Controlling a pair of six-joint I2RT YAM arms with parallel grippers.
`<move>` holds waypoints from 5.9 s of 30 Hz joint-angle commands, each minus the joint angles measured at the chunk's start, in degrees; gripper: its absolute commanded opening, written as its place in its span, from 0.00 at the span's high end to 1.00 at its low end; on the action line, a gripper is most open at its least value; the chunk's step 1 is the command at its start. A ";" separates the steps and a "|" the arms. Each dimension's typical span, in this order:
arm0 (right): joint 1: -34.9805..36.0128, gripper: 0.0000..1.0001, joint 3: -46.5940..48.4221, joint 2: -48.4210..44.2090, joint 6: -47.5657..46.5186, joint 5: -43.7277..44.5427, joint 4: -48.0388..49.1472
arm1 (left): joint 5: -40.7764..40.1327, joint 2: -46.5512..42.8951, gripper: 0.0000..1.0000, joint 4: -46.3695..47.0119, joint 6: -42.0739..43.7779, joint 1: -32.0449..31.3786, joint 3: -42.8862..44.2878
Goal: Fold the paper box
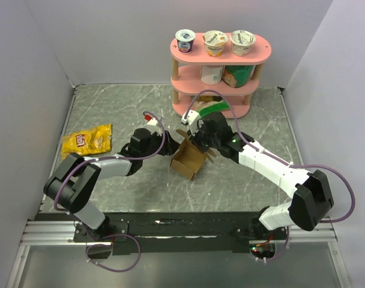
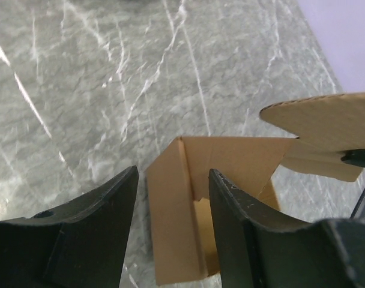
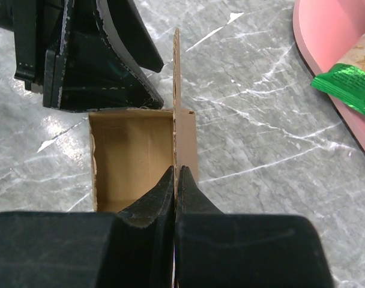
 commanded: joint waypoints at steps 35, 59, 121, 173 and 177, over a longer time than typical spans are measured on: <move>-2.38 0.00 -27.73 -31.07 17.28 4.57 23.24 | -1.12 -4.45 0.75 2.37 -2.15 -1.02 -7.00; -3.26 0.48 -36.71 -18.34 26.18 12.40 41.70 | 16.28 -4.20 0.20 7.63 11.82 8.65 0.28; -8.79 1.00 -27.48 -13.16 0.69 -22.57 32.48 | 25.07 -4.11 0.12 9.14 14.12 6.81 -3.68; 4.83 0.98 -22.20 -1.20 32.59 30.25 37.58 | -20.01 -5.77 0.99 11.86 1.81 -9.10 -9.12; 4.83 0.98 -22.64 -1.29 35.13 30.69 36.61 | -21.86 -6.38 0.99 12.83 2.42 -10.15 -10.09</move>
